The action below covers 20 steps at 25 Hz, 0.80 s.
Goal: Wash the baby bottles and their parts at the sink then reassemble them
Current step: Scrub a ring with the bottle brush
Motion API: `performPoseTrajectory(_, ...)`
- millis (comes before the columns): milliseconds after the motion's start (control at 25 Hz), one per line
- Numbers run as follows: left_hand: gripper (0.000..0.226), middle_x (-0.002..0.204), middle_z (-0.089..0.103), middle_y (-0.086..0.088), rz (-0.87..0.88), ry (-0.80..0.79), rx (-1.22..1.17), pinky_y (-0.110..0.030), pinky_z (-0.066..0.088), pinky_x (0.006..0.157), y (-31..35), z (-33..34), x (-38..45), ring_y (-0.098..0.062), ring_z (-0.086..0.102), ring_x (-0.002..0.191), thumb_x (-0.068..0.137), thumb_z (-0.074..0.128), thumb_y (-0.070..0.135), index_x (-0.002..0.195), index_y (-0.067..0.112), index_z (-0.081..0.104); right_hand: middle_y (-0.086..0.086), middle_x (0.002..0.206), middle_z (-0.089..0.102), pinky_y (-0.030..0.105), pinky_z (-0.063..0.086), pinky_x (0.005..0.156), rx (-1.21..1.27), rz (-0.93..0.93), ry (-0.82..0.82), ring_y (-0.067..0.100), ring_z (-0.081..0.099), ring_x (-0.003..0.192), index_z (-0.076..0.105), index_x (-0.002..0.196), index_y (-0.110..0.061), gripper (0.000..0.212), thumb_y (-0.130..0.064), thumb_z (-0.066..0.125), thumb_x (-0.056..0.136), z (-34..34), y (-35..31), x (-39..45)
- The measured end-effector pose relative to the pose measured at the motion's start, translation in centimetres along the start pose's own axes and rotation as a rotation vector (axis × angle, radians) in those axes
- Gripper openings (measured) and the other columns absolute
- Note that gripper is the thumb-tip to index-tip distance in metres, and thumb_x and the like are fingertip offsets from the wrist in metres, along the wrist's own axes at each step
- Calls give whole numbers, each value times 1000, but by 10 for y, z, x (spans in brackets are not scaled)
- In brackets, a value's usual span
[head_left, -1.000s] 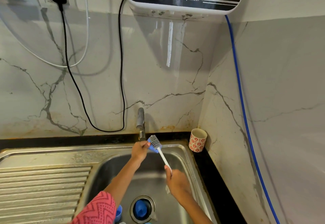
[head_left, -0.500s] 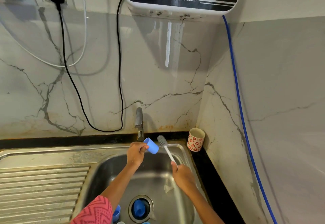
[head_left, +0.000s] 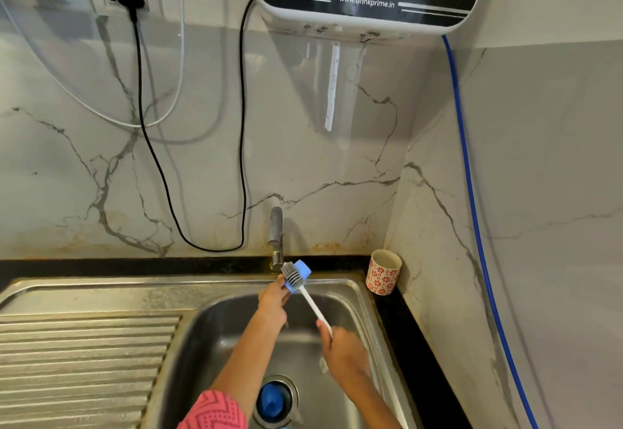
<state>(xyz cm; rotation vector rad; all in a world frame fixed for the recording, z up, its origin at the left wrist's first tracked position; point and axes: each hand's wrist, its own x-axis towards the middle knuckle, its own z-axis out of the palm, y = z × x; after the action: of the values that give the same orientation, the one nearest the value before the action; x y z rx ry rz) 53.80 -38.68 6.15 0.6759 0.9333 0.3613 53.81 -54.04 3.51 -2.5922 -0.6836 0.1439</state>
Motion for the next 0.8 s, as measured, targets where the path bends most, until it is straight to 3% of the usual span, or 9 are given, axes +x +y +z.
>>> performPoseTrajectory(120,40,123,62,-10,-26,-6,-49,-66,2,107,0,-2,2,-24,50,124,93,55,29,124,4,57,4,94,67,31,48,74,10,85,10,21,63,90,65,99,-14,62,-57,21,97,5,-3,-1)
performPoseTrajectory(280,43,129,59,-10,-66,53,-84,-69,9,104,-11,-6,-3,-26,49,124,92,56,27,129,4,51,3,90,67,26,43,66,131,150,-32,18,63,86,65,96,-12,60,-53,23,99,16,-20,-10)
performPoseTrajectory(440,40,133,55,-10,-78,17,-211,-71,4,102,-21,-28,-11,-23,54,114,98,44,29,134,11,44,2,74,60,30,48,62,383,355,-31,17,60,71,56,75,-16,54,-51,23,99,13,-1,-5)
performPoseTrajectory(520,43,130,57,-10,-57,32,-224,-72,-2,102,-16,-35,-16,-24,51,123,100,40,33,136,10,42,-1,66,54,26,44,56,363,295,-46,12,55,63,50,68,-19,51,-49,24,100,7,-4,-11)
performPoseTrajectory(600,42,119,62,-7,-50,15,-208,-70,-7,103,-16,-35,-21,-24,47,128,100,37,33,136,10,42,-4,57,45,23,37,47,441,218,-156,8,44,49,49,67,-18,50,-48,27,100,3,-23,-23)
performPoseTrajectory(680,39,107,62,-2,-51,-22,-191,-68,-9,104,-25,-32,-28,-23,46,130,101,36,32,135,13,43,-5,51,36,21,28,38,687,311,-332,8,32,40,43,67,-18,48,-50,28,100,3,-34,-31)
performPoseTrajectory(800,43,118,62,-5,-11,-75,-68,-68,-11,103,-30,-34,-32,-24,44,131,101,33,39,133,15,47,-7,46,30,19,17,34,880,417,-481,7,22,37,36,65,-20,47,-51,31,99,-8,-26,-31)
